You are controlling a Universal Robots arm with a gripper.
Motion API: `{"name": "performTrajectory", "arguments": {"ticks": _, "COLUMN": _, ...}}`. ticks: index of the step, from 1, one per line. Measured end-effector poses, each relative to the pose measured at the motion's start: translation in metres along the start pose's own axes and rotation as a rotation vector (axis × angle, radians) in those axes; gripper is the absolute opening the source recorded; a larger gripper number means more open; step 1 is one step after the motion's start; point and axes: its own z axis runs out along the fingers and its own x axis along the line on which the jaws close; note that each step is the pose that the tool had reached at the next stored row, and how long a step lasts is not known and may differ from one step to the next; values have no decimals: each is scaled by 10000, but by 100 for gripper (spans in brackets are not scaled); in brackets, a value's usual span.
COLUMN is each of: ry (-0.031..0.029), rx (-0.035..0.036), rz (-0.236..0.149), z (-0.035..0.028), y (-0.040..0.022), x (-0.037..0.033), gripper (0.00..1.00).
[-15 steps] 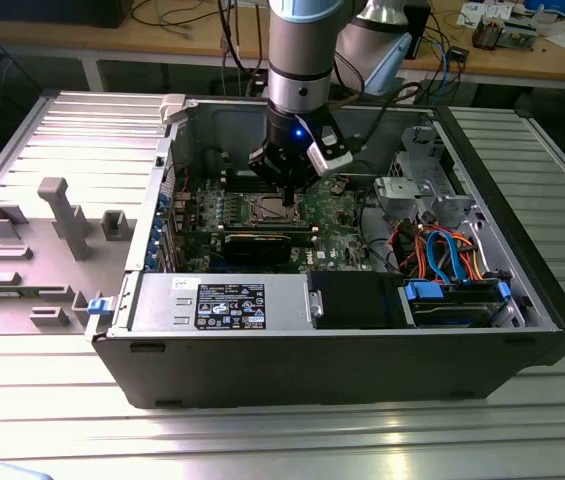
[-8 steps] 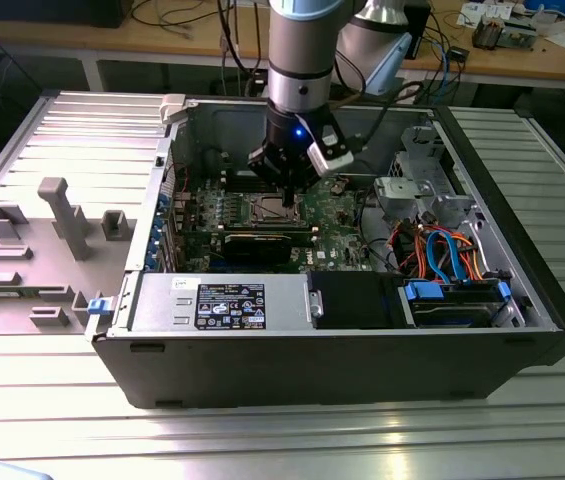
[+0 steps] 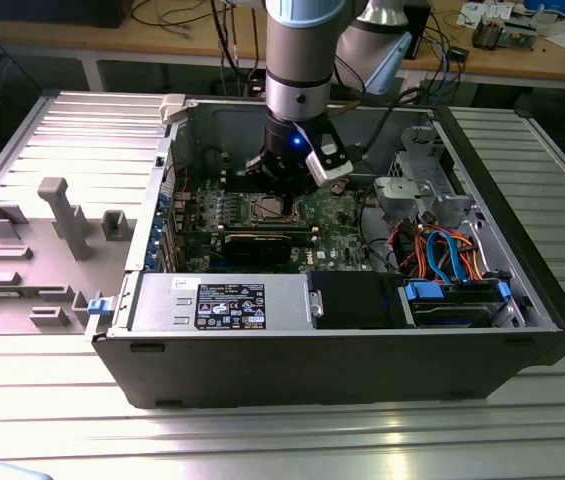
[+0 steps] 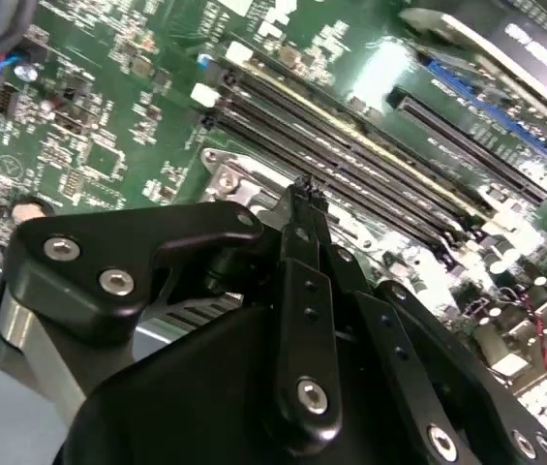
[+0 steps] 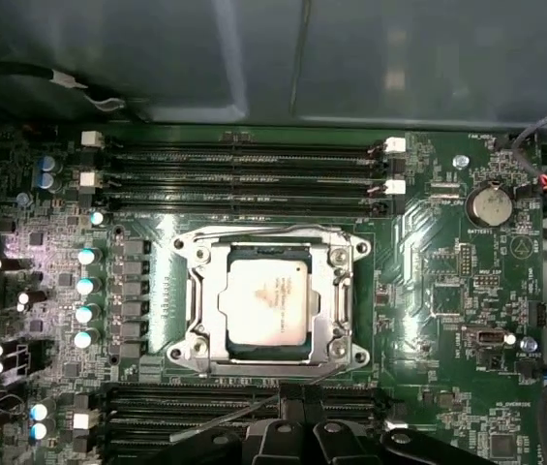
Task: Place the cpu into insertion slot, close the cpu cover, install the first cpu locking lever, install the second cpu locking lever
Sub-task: 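Install the second cpu locking lever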
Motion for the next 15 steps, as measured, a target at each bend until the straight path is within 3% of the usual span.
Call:
{"name": "performTrajectory", "arguments": {"ticks": 2, "ry": 0, "rx": -1, "rz": 0, "z": 9, "y": -21, "x": 147, "gripper": 11}}
{"name": "performTrajectory", "arguments": {"ticks": 3, "ry": 0, "rx": -5, "rz": 3, "z": 40, "y": -63, "x": 186, "gripper": 11}}
{"name": "performTrajectory", "arguments": {"ticks": 7, "ry": 0, "rx": -25, "rz": -1, "z": 40, "y": -75, "x": 233, "gripper": 11}}
{"name": "performTrajectory", "arguments": {"ticks": 12, "ry": -2, "rx": -86, "rz": 2, "z": 38, "y": -82, "x": 342, "gripper": 11}}
{"name": "performTrajectory", "arguments": {"ticks": 15, "ry": -2, "rx": -96, "rz": 0, "z": 39, "y": -82, "x": 352, "gripper": 11}}
